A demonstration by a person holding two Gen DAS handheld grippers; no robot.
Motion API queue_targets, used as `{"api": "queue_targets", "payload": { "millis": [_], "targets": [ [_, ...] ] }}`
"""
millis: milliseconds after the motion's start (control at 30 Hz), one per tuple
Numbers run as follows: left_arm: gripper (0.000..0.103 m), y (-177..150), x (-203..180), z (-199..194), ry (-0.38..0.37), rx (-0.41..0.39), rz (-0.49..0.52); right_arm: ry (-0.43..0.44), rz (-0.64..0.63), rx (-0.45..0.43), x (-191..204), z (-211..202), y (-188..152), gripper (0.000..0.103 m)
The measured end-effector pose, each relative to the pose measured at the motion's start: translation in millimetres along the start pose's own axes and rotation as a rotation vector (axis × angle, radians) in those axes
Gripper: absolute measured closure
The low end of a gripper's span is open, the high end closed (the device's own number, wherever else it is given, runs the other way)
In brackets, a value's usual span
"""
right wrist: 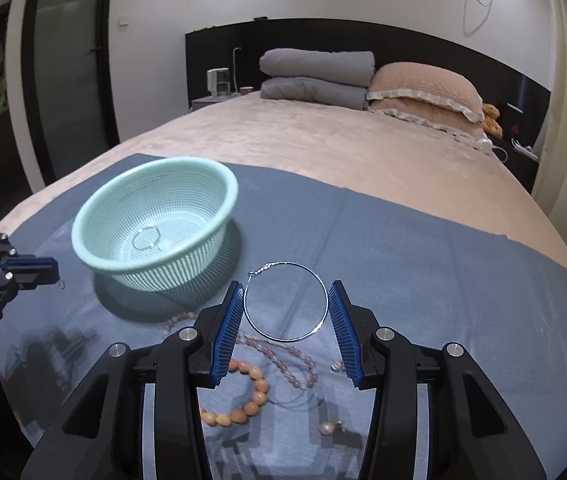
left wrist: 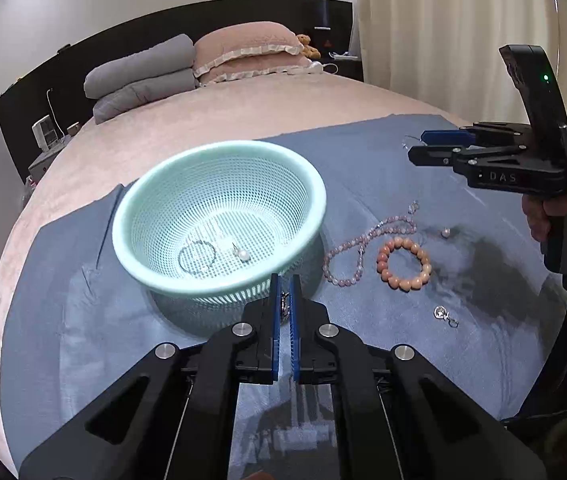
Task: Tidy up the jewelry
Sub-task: 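Carry both items into the green basket and open both tools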
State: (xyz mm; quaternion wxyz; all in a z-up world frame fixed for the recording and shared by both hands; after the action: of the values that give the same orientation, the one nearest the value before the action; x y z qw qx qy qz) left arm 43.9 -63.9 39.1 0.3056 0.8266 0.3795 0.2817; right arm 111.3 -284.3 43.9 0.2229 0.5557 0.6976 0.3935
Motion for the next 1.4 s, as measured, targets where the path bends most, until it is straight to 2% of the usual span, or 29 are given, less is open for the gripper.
{"api": "queue_targets", "payload": {
  "millis": [133,367,600,833,867,900,933,967,1033,1133,1300,1400],
  "targets": [
    [0.099,13.8,26.3,-0.5,0.038,-0.013,-0.002,0.052,-0.039,-0.012,32.5,7.6,16.6,0.062],
    [0.099,14.8,63.0,18.0,0.045,0.010,-0.037,0.101,-0.072,0.024,68.2,40.1,26.2,0.062],
    [0.098,4.4,79.4,45.8,0.030,0.042,-0.075,0.109,-0.084,0.079,82.7,74.0,19.1,0.062],
    [0.096,-4.2,85.7,58.0,0.015,0.052,-0.085,0.106,-0.078,0.103,80.7,87.3,13.6,0.061],
    [0.094,-4.9,86.2,58.1,0.018,0.051,-0.084,0.104,-0.081,0.102,80.9,88.3,13.8,0.061],
    [0.078,-5.2,86.7,57.9,0.025,0.051,-0.084,0.100,-0.083,0.100,80.8,88.6,14.1,0.058],
    [0.053,-5.8,87.4,57.1,0.028,0.049,-0.086,0.099,-0.084,0.098,80.2,88.8,14.3,0.056],
    [0.042,-6.1,87.8,55.3,0.028,0.042,-0.088,0.099,-0.082,0.096,79.9,87.9,14.3,0.050],
    [0.042,-6.4,87.9,50.8,0.035,0.033,-0.088,0.097,-0.080,0.091,77.8,86.0,14.6,0.047],
    [0.028,-8.2,88.9,43.4,0.060,0.032,-0.086,0.083,-0.076,0.085,72.5,81.5,13.2,0.040],
    [0.022,-15.5,81.6,31.8,0.080,0.040,-0.074,0.067,-0.037,0.077,57.1,67.2,5.8,0.027],
    [0.017,-24.4,70.2,24.8,0.063,0.029,-0.093,0.042,-0.030,0.072,46.9,55.6,-3.3,0.023]
  ]
}}
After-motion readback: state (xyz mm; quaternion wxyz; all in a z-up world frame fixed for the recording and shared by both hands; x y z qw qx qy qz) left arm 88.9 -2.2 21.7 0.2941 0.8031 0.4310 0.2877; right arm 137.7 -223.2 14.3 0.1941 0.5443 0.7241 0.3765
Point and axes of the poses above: each gripper's, at about its wrist camera, not at the fingertips, and z roughly the way its jaws point, x to its left, y to its top, the point moved 7 cm from there along z, roughly the way its jaws point, and after that the axes turned 12 degrees about z, right-handed, at the moved point
